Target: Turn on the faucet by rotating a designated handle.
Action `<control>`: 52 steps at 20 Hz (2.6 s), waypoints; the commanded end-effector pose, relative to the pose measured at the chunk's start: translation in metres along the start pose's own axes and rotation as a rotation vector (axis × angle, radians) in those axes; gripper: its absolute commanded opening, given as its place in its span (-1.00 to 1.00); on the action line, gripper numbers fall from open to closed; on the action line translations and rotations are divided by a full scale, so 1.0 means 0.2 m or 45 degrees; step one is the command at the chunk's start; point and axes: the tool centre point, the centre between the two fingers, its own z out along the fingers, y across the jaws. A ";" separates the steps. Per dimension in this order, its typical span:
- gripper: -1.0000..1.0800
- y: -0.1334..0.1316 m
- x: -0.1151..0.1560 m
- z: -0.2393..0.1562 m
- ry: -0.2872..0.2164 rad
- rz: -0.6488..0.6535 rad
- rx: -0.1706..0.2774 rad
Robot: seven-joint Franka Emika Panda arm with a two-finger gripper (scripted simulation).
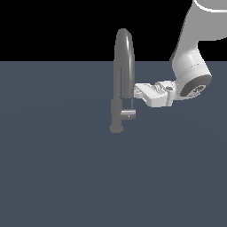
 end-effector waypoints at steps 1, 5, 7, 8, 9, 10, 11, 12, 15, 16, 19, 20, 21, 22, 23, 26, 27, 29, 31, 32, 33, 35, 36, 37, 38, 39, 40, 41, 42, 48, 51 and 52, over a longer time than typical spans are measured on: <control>-1.00 -0.01 0.05 0.01 -0.035 0.030 0.031; -1.00 -0.01 0.10 0.02 -0.062 0.055 0.056; -1.00 -0.01 0.10 0.02 -0.065 0.058 0.059; -1.00 -0.01 0.10 0.02 -0.065 0.058 0.059; -1.00 -0.01 0.10 0.02 -0.065 0.058 0.059; -1.00 -0.01 0.10 0.02 -0.065 0.058 0.059; -1.00 0.00 0.10 0.02 -0.065 0.058 0.058; -1.00 0.00 0.10 0.02 -0.065 0.058 0.058; -1.00 0.03 0.09 0.03 -0.065 0.058 0.058; -1.00 0.04 0.08 0.03 -0.065 0.058 0.058; -1.00 0.08 0.07 0.03 -0.065 0.058 0.058; -1.00 0.09 0.06 0.03 -0.065 0.058 0.058; -1.00 0.10 0.06 0.03 -0.065 0.057 0.059; -1.00 0.11 0.05 0.03 -0.065 0.057 0.059; -1.00 0.12 0.05 0.03 -0.065 0.057 0.059; -1.00 0.12 0.06 0.03 -0.064 0.058 0.062; -1.00 0.13 0.05 0.03 -0.064 0.058 0.062; -1.00 0.16 0.05 0.03 -0.064 0.058 0.061; -1.00 0.19 0.05 0.03 -0.064 0.058 0.061; -1.00 0.20 0.05 0.03 -0.065 0.057 0.060; -1.00 0.21 0.05 0.03 -0.065 0.057 0.060; -1.00 0.24 0.05 0.03 -0.065 0.057 0.060; -1.00 0.26 0.05 0.04 -0.065 0.057 0.060; -1.00 0.27 0.05 0.04 -0.065 0.057 0.060; -1.00 0.29 0.05 0.04 -0.065 0.057 0.060; -1.00 0.29 0.05 0.04 -0.065 0.057 0.060; -1.00 0.25 0.03 0.03 -0.058 0.044 0.064; -1.00 0.27 0.04 0.04 -0.059 0.045 0.064; -1.00 0.29 0.05 0.04 -0.060 0.047 0.063; -1.00 0.40 0.11 0.05 -0.064 0.055 0.060; -1.00 0.37 0.08 0.04 -0.057 0.031 0.061; -1.00 0.39 0.10 0.05 -0.058 0.035 0.061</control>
